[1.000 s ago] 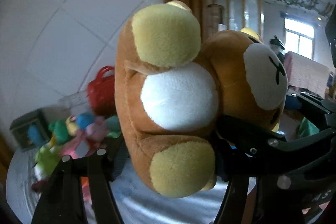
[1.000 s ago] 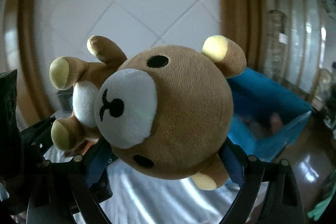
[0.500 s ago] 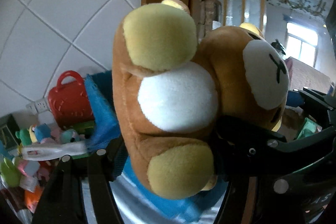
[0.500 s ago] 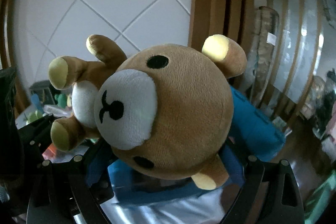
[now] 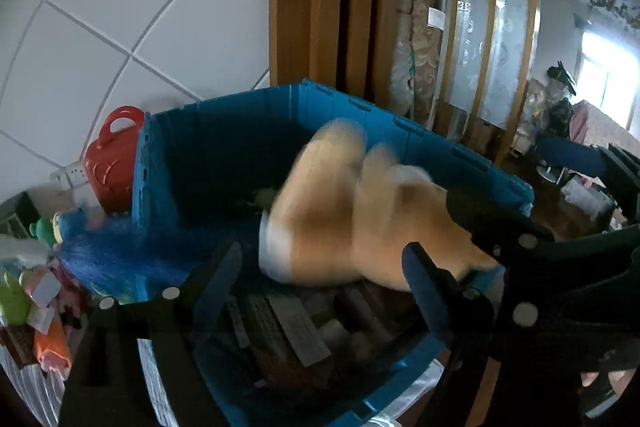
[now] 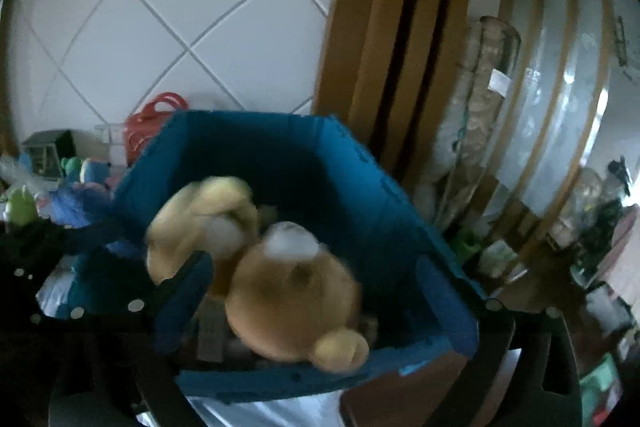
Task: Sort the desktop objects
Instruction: 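Carry both brown plush toys into the blue crate and release them, then move both tools back over the pile on the bed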
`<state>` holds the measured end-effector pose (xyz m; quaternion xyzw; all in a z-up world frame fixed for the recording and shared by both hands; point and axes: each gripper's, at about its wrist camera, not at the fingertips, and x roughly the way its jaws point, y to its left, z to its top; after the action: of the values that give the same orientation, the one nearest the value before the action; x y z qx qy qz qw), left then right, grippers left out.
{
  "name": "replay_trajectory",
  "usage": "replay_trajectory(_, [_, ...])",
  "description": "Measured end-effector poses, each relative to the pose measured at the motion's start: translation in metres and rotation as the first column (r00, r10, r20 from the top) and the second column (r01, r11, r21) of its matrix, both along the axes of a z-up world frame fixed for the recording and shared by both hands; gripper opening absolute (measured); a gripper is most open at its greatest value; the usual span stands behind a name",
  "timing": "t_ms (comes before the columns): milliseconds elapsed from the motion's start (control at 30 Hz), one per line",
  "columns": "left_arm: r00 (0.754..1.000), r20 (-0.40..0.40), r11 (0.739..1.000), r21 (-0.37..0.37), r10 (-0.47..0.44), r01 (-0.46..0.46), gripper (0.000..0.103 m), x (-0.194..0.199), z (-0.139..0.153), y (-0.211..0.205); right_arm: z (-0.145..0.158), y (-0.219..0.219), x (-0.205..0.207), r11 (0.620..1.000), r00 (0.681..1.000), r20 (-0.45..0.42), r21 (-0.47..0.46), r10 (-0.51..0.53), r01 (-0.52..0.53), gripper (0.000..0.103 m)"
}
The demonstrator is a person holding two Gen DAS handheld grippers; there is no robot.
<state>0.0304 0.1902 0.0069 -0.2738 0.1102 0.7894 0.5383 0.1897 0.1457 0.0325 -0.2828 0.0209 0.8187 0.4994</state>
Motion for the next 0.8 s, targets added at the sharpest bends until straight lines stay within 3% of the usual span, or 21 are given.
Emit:
replay_trajectory(267, [0.999, -0.031, 1.0, -0.01, 0.02, -0.02, 0.087, 0.021, 0.004, -0.01, -0.003, 0.003, 0.021, 0.999, 1.0, -0.025, -0.037, 0.01, -0.01, 0.103])
replay_trajectory(800, [0.996, -0.045, 0.997, 0.02, 0.075, -0.075, 0.089, 0.019, 0.004, -0.066, 0.005, -0.03, 0.017, 0.999, 1.0, -0.029, 0.042, 0.005, -0.004, 0.103])
